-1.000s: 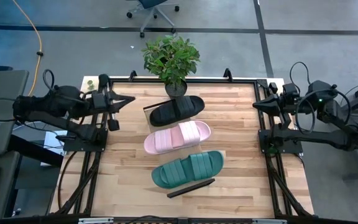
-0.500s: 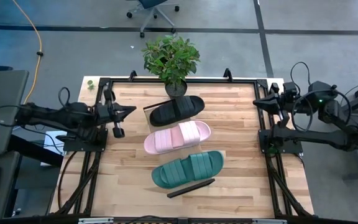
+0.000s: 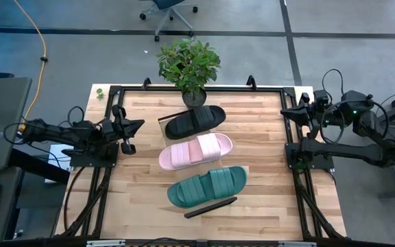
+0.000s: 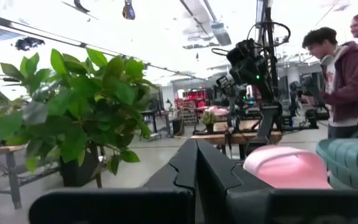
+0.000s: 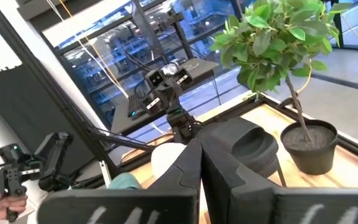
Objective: Pick and place slides into the shelf
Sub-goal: Return to Home Position
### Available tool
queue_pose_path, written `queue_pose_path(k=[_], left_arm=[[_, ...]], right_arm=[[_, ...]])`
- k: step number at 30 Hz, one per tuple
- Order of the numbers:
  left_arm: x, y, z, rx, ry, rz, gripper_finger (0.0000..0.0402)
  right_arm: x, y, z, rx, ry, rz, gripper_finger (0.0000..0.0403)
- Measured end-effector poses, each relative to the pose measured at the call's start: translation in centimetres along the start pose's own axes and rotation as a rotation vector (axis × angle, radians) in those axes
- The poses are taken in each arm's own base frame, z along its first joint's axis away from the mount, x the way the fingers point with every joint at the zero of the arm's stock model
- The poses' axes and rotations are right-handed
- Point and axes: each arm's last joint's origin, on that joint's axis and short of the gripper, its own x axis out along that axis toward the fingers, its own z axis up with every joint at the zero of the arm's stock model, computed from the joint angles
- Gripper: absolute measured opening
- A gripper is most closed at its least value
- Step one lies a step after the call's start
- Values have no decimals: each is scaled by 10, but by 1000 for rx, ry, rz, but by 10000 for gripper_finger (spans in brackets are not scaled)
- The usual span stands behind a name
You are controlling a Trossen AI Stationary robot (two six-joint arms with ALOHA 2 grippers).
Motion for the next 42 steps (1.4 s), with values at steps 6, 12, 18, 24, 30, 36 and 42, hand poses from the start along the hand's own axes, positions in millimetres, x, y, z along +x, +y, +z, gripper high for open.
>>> queue_pose_path(k=[6,12,18,24,30,36,42], left_arm=[[-2,-1,-7,18,38,-12,0],[-3,-4,-13,26,92,-68,0],[-3,-5,-16,18,112,-106,0],[-7,-7,-27,-7,62,-92,0],[-11,-8,-39,-59,8,-82,0],[-12,-10,-43,-37,48,-130,0],[-13,-13,-51,-7,114,-186,0]], right_arm=[[-4,0,-1,2,-7,-4,0],[-10,0,-2,13,-23,-33,0],[-19,0,-4,48,-41,-41,0],[-21,0,-4,54,-52,-44,0],[-21,0,-4,73,-61,-40,0],[-21,0,-3,74,-62,-40,0],[-23,1,-4,50,-67,-38,0]])
